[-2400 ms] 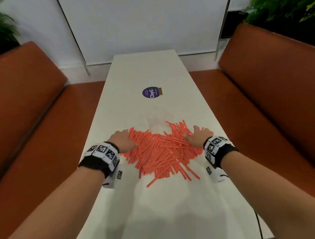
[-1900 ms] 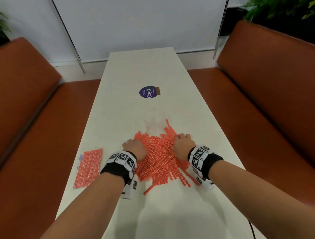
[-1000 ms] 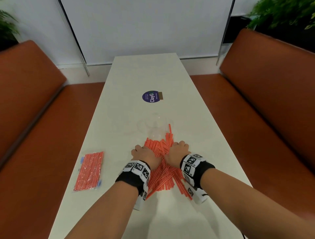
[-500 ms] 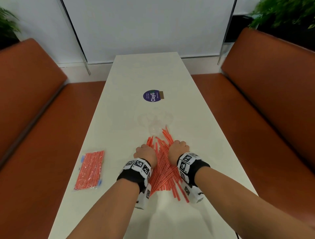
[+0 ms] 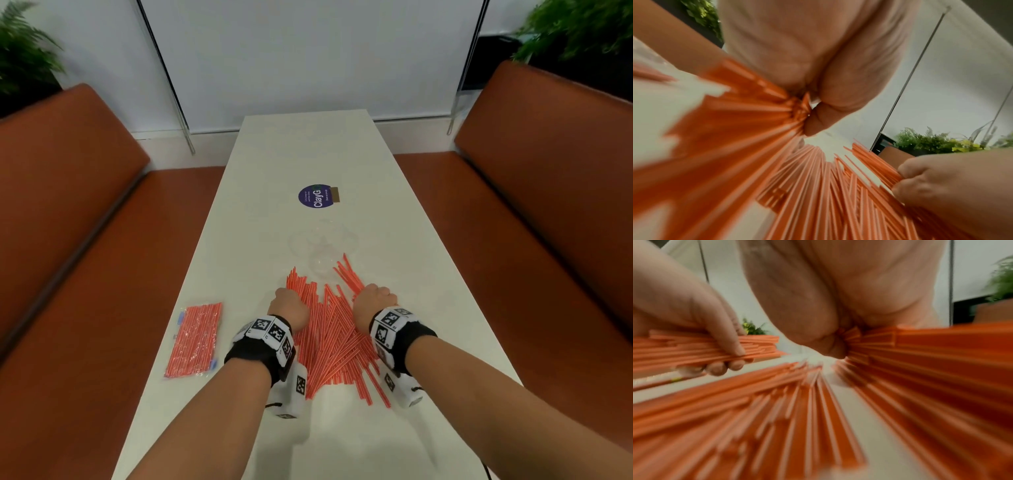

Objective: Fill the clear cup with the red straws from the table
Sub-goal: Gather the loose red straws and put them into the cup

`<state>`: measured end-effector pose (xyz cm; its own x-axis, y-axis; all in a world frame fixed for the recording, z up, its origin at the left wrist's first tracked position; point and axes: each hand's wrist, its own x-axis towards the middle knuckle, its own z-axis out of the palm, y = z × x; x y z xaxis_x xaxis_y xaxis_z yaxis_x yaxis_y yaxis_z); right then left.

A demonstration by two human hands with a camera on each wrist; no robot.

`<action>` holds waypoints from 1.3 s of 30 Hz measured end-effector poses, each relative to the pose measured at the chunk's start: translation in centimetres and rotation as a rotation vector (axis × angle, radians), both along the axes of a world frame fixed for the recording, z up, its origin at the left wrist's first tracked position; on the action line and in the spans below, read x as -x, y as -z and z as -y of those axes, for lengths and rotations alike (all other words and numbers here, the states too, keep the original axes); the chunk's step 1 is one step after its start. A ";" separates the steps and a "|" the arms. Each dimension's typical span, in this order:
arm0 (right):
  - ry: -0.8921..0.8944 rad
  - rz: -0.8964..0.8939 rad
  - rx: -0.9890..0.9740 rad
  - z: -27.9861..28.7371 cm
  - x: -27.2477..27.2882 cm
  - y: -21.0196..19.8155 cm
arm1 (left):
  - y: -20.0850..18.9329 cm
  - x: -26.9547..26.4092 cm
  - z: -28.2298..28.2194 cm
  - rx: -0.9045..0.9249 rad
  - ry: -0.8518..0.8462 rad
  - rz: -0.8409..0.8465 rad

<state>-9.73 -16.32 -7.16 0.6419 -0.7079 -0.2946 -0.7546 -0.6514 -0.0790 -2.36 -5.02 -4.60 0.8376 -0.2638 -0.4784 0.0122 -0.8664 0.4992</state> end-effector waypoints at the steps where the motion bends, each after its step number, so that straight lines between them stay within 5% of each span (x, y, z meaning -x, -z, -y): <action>1: -0.012 0.019 -0.023 0.4 0.1 -0.5 | -0.2 0.0 -0.1 0.015 -0.004 -0.010; 5: 0.075 0.227 -0.222 2.3 0.2 -3.2 | -1.0 -0.4 -0.6 0.117 -0.018 -0.001; 14: -0.149 0.722 -0.439 7.3 -5.2 -8.8 | -1.8 -1.6 -0.8 0.383 -0.128 -0.045; 24: -0.123 1.249 -0.713 5.2 -12.1 -12.7 | -1.8 -1.8 -1.8 0.483 -0.205 -0.061; 33: -0.105 1.114 -0.676 5.2 -15.2 -5.7 | -2.7 -2.6 -2.3 0.605 -0.261 -0.045; 39: -0.098 1.106 -0.778 5.8 -15.5 -5.2 | -2.9 -3.2 -2.0 0.629 -0.298 -0.015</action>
